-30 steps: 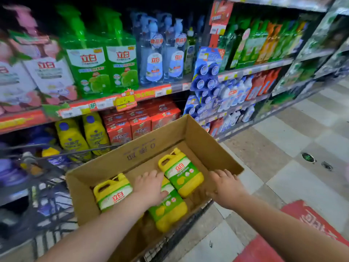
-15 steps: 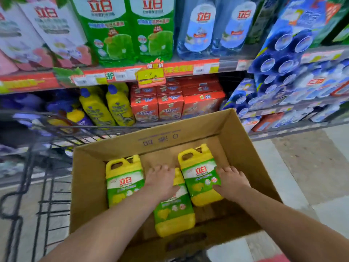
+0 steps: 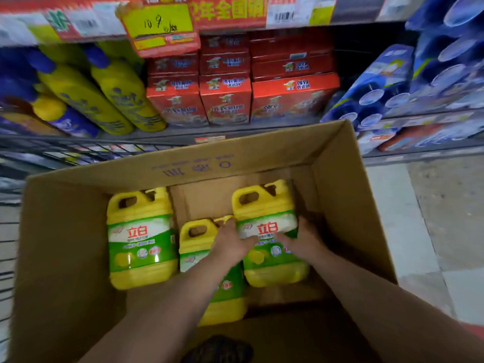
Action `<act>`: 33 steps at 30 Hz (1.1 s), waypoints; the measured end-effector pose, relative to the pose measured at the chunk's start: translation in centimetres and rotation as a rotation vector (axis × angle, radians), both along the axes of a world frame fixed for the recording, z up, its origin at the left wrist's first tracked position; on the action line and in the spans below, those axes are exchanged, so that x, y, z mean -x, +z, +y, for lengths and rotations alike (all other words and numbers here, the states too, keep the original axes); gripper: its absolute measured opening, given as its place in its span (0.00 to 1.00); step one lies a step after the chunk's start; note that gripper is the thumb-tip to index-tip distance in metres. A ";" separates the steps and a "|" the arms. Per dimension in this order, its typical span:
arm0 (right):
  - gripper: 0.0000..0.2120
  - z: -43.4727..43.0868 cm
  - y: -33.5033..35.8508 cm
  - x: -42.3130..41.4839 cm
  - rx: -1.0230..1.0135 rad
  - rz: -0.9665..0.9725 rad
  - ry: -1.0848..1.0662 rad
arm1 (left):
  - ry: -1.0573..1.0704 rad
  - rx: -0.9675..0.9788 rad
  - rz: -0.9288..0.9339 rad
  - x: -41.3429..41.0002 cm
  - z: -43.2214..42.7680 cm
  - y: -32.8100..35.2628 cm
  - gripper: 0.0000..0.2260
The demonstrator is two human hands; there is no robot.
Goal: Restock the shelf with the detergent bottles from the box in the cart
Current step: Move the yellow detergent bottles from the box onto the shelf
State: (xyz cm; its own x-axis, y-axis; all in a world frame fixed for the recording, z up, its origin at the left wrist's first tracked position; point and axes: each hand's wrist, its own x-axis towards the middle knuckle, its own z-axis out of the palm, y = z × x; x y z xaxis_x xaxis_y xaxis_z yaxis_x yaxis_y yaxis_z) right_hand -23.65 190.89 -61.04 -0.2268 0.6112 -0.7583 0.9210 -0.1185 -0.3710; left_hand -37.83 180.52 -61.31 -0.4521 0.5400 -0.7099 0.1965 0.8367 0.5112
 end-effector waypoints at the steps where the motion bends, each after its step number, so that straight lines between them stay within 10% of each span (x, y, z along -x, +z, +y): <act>1: 0.41 0.1 -0.5 0.0 0.013 -0.004 -0.038 | 0.028 0.001 0.008 -0.1 0.2 -0.5 0.26; 12: 0.34 -0.1 -2.4 0.1 0.160 0.073 -0.321 | -0.129 0.127 0.137 -0.1 -0.5 -3.6 0.47; 27: 0.28 -1.4 6.6 0.1 0.285 0.308 -0.265 | 0.443 -0.159 -0.537 -0.1 -4.8 3.0 0.23; 33: 0.29 -2.5 10.9 2.6 0.293 0.415 -0.199 | 0.614 -0.264 -0.376 0.8 -6.5 8.2 0.17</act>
State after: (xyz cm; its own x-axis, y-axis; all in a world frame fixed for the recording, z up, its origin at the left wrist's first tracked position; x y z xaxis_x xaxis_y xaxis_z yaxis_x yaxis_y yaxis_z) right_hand -26.29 188.40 -50.14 -0.4448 0.4493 -0.7748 0.6535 -0.4288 -0.6238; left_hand -38.59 174.02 -53.08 -0.4796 0.4426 -0.7577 -0.4909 0.5804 0.6497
